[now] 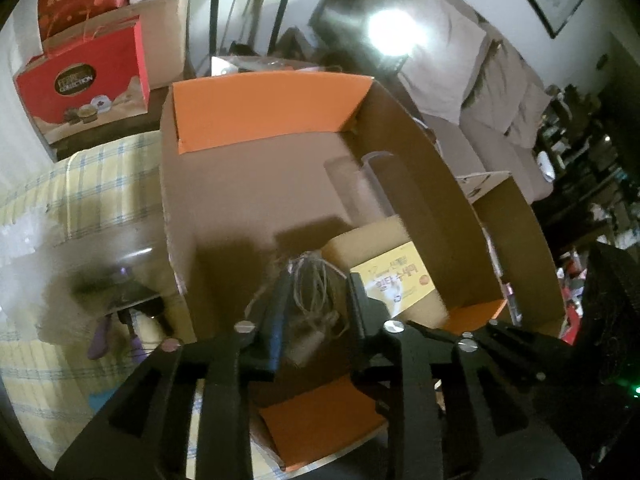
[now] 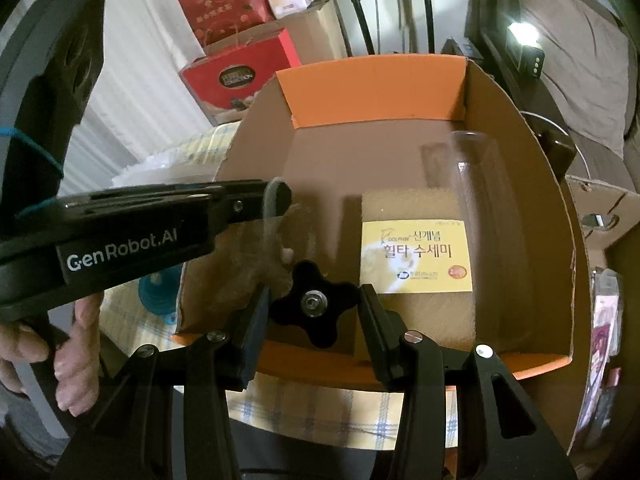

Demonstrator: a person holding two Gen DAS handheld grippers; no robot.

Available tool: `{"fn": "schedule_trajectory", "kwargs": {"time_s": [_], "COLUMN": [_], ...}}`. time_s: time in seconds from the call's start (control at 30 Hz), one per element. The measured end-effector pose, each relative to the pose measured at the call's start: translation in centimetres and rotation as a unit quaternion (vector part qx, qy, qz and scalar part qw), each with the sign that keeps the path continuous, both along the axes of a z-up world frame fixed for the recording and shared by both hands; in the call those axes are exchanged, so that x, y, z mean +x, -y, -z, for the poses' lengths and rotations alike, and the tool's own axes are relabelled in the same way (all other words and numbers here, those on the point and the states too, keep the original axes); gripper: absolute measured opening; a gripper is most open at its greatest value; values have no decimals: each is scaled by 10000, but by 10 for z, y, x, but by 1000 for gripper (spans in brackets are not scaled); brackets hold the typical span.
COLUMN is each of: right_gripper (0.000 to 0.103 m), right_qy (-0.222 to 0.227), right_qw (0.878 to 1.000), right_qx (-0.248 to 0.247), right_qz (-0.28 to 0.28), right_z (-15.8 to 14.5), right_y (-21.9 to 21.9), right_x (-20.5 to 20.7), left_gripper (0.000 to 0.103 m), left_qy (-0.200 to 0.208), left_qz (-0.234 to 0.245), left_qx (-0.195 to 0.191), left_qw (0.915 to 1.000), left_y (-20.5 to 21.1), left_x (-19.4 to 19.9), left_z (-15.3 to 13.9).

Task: Organize objects
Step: 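Lower the earphones and knob into the orange box, opening both grippers, then withdraw both grippers from the orange box back over the table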

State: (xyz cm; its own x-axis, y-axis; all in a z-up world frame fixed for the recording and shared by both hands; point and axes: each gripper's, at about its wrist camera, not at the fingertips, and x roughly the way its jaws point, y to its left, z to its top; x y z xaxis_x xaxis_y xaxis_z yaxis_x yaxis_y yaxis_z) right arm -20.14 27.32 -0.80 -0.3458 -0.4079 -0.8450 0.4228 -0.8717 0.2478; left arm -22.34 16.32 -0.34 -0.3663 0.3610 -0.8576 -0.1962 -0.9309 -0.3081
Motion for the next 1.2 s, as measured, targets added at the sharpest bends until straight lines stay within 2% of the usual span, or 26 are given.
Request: {"fn": "schedule_trajectory", "kwargs": {"time_s": [0.1, 0.17, 0.27, 0.33, 0.5, 0.7, 0.73, 0.77, 0.8, 1.0, 1.1, 1.2], "right_gripper": [45, 45, 45, 45, 46, 46, 47, 47, 48, 60, 71, 80], "right_qy": [14, 10, 2, 21, 106, 75, 48, 12, -39, -407, -571, -687], "right_qw": [10000, 10000, 10000, 10000, 9999, 10000, 10000, 10000, 10000, 9991, 9981, 9973], "right_qx": [0, -3, 2, 14, 60, -3, -2, 7, 6, 12, 57, 59], "right_qz": [27, 38, 19, -22, -99, -39, -34, -25, -6, 150, 211, 244], "right_z": [1, 1, 1, 2, 10, 13, 11, 10, 7, -9, -16, -20], "right_y": [0, -1, -1, 1, 12, 20, 20, 20, 21, 20, 22, 25], "right_x": [1, 2, 2, 2, 0, 1, 1, 2, 3, 10, 12, 16], "left_gripper": [37, 41, 42, 47, 68, 70, 74, 85, 90, 92, 96, 96], "left_qy": [-40, -55, -142, -236, -472, -716, -741, -785, -836, -901, -980, -1071], "left_qz": [-74, -124, -180, -198, -326, -546, -581, -641, -683, -888, -1034, -1139], "left_qx": [-139, -86, -117, -180, -255, -641, -666, -687, -678, -660, -737, -790], "left_qw": [9999, 9999, 9997, 9994, 9980, 9939, 9933, 9925, 9918, 9898, 9871, 9845], "left_y": [4, 10, 18, 23, 39, 57, 60, 65, 69, 91, 100, 107], "left_x": [3, 7, 13, 19, 32, 48, 50, 54, 57, 74, 83, 91], "left_z": [0, -1, -4, -8, -17, -23, -24, -24, -25, -28, -30, -34]}}
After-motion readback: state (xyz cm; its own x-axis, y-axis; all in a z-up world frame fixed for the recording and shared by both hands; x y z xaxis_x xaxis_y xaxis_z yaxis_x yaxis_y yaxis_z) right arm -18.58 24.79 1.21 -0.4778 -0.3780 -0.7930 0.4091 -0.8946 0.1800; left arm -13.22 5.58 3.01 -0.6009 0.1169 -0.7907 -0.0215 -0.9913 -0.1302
